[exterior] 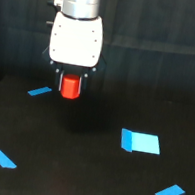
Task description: Pick up the red object from the table
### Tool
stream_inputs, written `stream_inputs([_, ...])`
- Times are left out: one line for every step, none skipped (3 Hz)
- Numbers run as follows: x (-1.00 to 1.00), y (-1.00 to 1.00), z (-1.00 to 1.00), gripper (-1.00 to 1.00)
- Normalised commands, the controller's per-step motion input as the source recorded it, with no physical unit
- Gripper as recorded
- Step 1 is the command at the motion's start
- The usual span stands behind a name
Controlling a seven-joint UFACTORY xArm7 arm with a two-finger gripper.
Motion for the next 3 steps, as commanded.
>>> stream_inputs([-0.01, -0.17, 0.47, -1.0])
stream_inputs([0.06, -0.11, 0.34, -1.0])
stream_inputs([0.08, -0.13, 0.3, -0.94])
